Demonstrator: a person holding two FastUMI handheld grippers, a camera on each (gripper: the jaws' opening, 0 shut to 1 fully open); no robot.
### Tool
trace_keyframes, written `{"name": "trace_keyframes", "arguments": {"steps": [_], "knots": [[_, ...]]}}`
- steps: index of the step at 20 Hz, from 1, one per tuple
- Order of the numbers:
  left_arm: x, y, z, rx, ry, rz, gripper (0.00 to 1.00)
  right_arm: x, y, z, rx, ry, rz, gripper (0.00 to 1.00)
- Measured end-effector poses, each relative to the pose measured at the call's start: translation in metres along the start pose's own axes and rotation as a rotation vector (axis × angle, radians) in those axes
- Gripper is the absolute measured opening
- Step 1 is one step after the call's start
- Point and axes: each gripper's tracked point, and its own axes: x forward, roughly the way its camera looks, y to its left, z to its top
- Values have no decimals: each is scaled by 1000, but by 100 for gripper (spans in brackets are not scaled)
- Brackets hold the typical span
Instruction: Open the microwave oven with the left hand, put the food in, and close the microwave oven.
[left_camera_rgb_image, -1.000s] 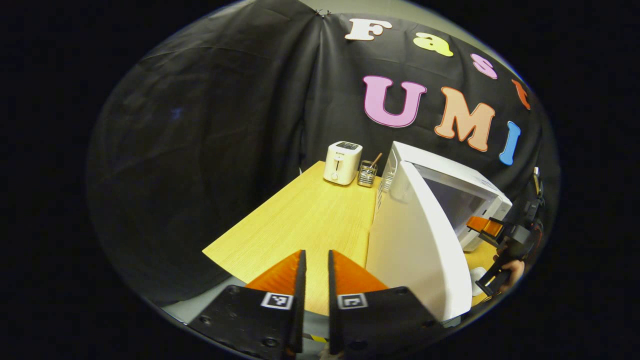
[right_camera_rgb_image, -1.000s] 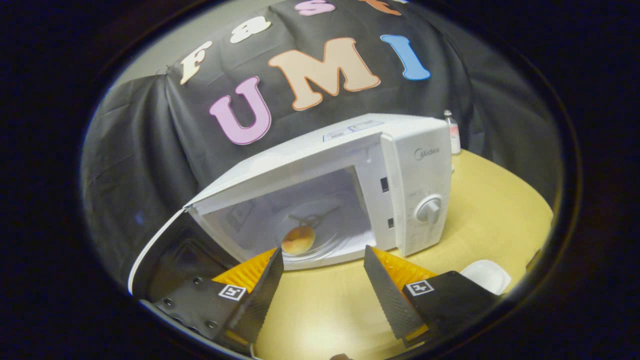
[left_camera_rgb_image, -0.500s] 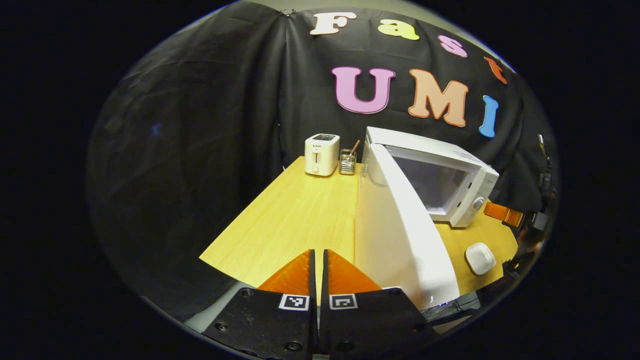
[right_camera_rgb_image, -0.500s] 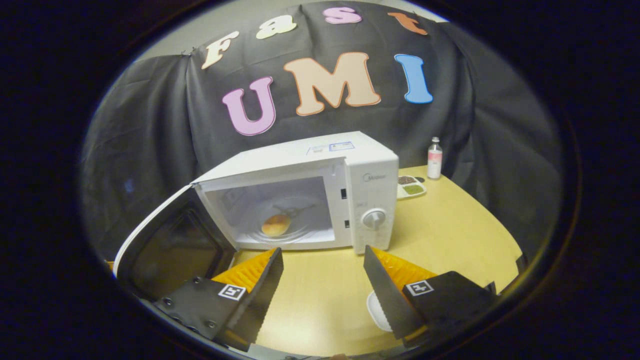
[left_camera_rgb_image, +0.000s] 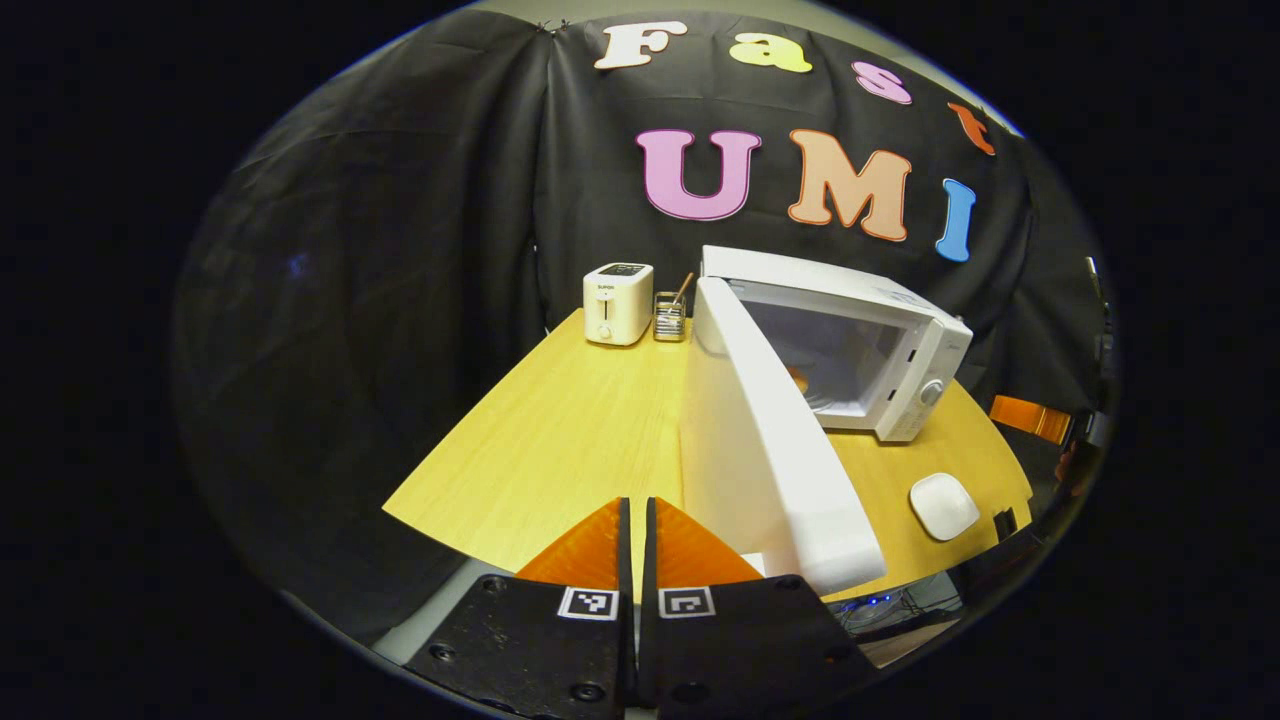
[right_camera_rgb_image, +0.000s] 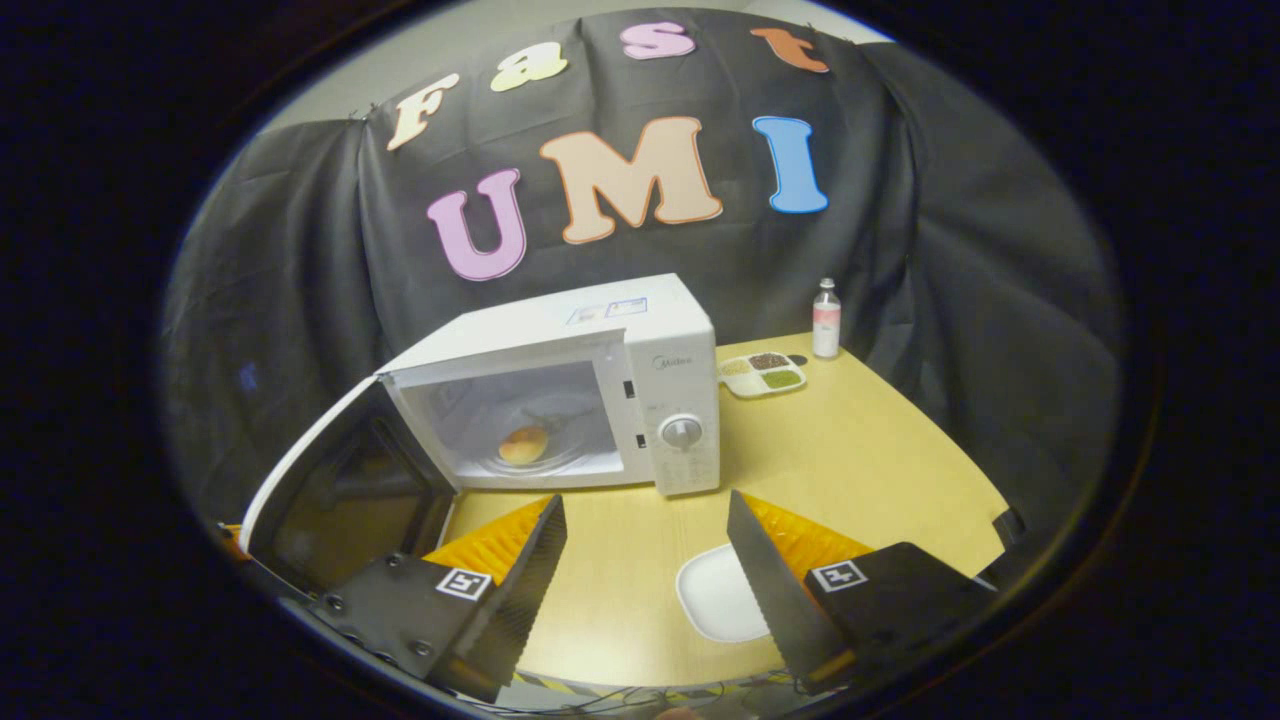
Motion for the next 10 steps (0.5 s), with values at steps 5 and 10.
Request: {"name": "trace_keyframes", "arguments": {"steps": [5, 10], "knots": [[3, -54, 1, -3, 1, -75, 1, -13, -23, 22, 21, -30, 5, 100], [10, -106, 2, 14, 16, -132, 1, -28, -58, 44, 7, -53, -26, 100]]}}
